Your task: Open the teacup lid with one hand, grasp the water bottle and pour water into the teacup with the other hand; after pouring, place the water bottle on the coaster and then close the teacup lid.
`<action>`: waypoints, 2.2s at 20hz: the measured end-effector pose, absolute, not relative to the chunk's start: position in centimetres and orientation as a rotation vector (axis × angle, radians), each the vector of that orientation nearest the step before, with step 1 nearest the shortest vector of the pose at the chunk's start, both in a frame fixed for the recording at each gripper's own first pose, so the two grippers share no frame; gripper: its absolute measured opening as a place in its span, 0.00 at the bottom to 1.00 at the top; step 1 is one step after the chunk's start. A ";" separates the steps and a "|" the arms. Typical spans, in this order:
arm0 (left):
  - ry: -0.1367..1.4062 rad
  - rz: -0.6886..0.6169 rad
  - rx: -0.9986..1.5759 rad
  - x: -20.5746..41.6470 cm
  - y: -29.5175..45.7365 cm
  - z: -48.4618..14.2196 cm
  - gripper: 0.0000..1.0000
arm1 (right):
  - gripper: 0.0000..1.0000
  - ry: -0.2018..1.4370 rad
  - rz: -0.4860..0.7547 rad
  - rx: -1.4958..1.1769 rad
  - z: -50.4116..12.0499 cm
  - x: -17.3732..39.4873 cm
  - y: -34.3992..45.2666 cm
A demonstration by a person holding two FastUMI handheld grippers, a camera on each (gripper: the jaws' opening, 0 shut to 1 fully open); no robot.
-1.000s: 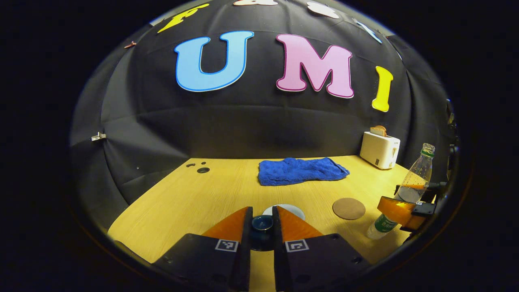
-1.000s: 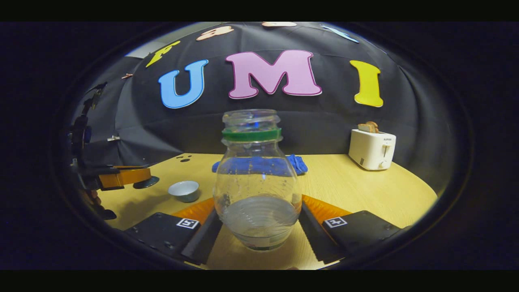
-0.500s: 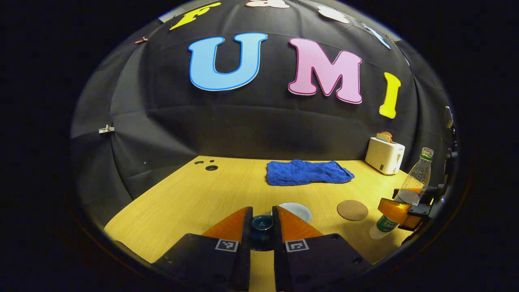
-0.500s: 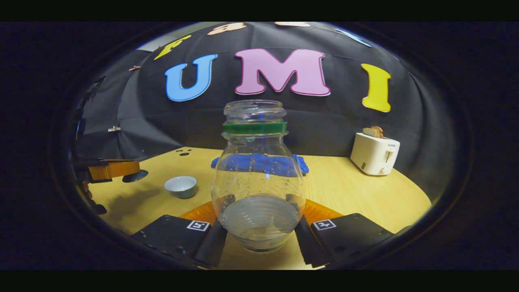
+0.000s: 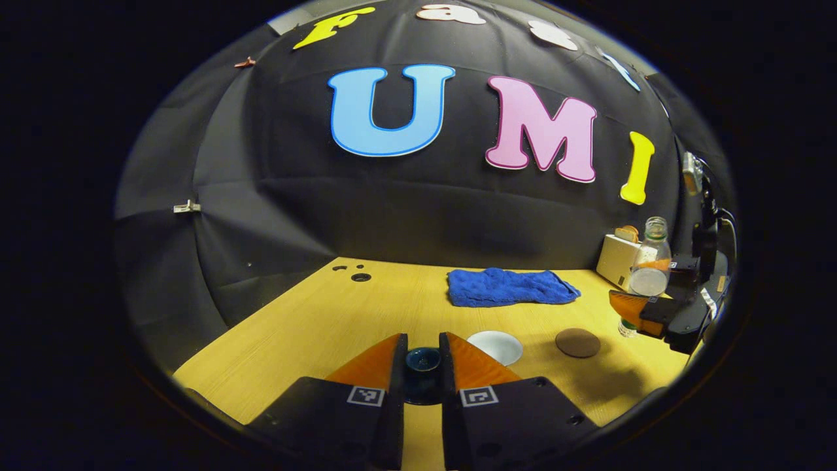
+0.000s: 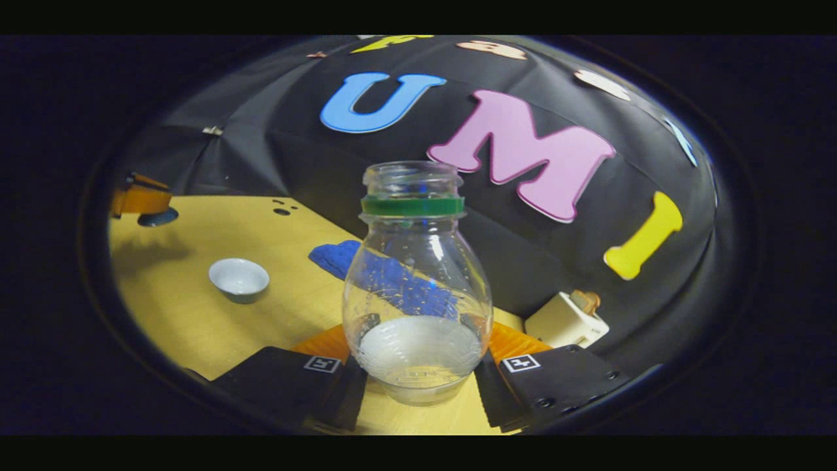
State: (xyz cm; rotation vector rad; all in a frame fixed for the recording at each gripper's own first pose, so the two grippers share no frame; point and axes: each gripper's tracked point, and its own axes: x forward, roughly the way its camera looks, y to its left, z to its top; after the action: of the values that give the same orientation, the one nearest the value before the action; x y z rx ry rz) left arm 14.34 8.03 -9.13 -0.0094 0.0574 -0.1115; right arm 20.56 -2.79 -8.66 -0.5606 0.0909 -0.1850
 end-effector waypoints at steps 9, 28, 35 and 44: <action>0.046 -0.098 -0.021 14.1 12.4 -8.2 0.24 | 0.74 0.092 -0.105 -0.939 -9.6 27.2 1.3; 0.060 -0.150 -0.037 16.5 14.2 -9.0 0.28 | 0.73 0.057 -0.045 -1.433 -13.2 31.8 3.5; 0.069 -0.144 -0.048 16.5 14.8 -9.6 0.24 | 0.70 -0.002 -0.007 -1.576 -13.3 32.4 4.9; 0.073 -0.144 -0.057 16.0 15.0 -9.8 0.24 | 0.73 -0.036 -0.002 -1.663 -13.2 32.9 5.1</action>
State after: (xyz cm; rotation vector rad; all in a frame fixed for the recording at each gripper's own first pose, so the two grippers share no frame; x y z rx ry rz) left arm 16.01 14.99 -9.83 -0.0568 0.0726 -0.1437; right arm 32.88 5.07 -13.22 -1.6632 -0.0363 -0.0021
